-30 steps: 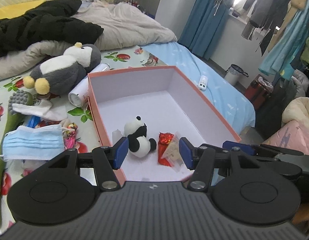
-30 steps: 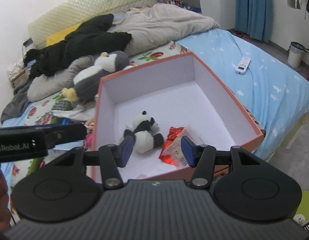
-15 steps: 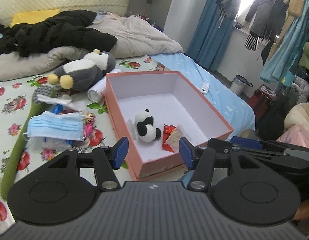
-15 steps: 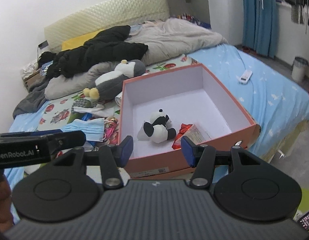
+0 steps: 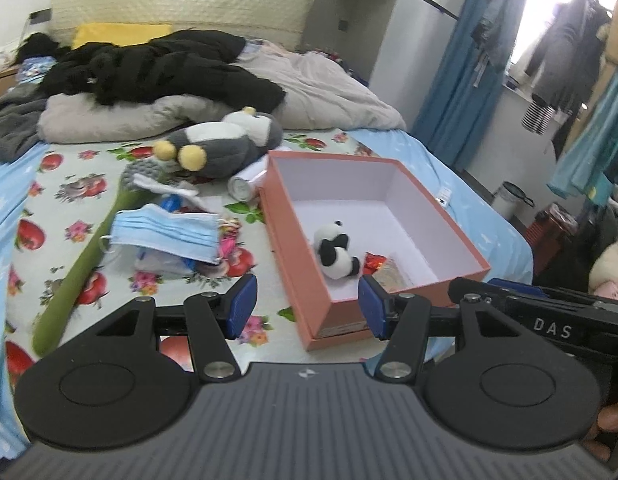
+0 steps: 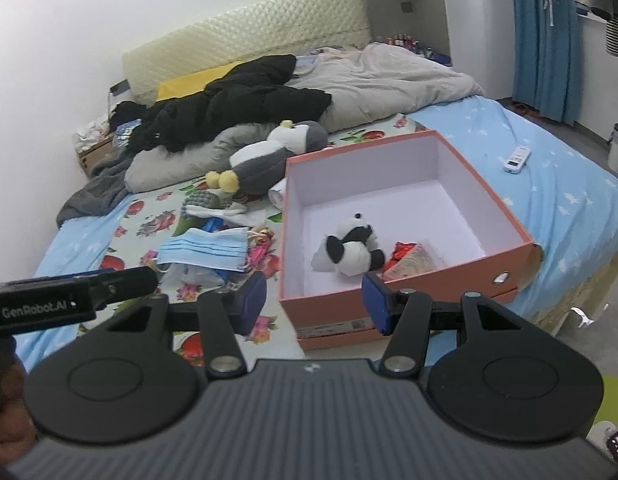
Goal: Organize soft objects
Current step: 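Withdraw both tools from the pink box toward the remaining items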
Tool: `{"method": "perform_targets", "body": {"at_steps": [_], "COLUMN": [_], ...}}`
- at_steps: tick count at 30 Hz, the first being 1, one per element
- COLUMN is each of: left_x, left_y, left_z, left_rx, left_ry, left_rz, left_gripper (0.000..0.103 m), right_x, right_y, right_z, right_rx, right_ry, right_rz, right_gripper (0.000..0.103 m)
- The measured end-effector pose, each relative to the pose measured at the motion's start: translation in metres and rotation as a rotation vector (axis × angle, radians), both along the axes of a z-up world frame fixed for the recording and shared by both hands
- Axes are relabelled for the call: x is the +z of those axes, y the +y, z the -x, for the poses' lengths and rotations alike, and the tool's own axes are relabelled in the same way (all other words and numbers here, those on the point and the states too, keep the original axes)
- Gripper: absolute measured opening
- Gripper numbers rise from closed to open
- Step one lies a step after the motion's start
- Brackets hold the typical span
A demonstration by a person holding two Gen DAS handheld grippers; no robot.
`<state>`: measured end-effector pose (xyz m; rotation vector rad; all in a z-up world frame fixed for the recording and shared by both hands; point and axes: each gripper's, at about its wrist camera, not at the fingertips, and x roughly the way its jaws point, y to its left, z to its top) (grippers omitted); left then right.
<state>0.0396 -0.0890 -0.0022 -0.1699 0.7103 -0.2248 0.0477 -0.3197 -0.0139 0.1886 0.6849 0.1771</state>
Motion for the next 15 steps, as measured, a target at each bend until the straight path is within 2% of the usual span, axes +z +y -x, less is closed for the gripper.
{"method": "perform_targets", "body": {"at_steps": [15], "left_x": [-0.017], "left_y": [0.067], "left_z": [0.024], "left_rx": [0.179], "left_ry": [0.029], "left_rz": [0.057], "left_gripper": [0.062], "right_x": [-0.007], "right_y": [0.066], "right_z": [-0.004], "right_rx": [0.183], "right_ry": [0.031], "right_rz": [0.017], "right_gripper": [0.056]}}
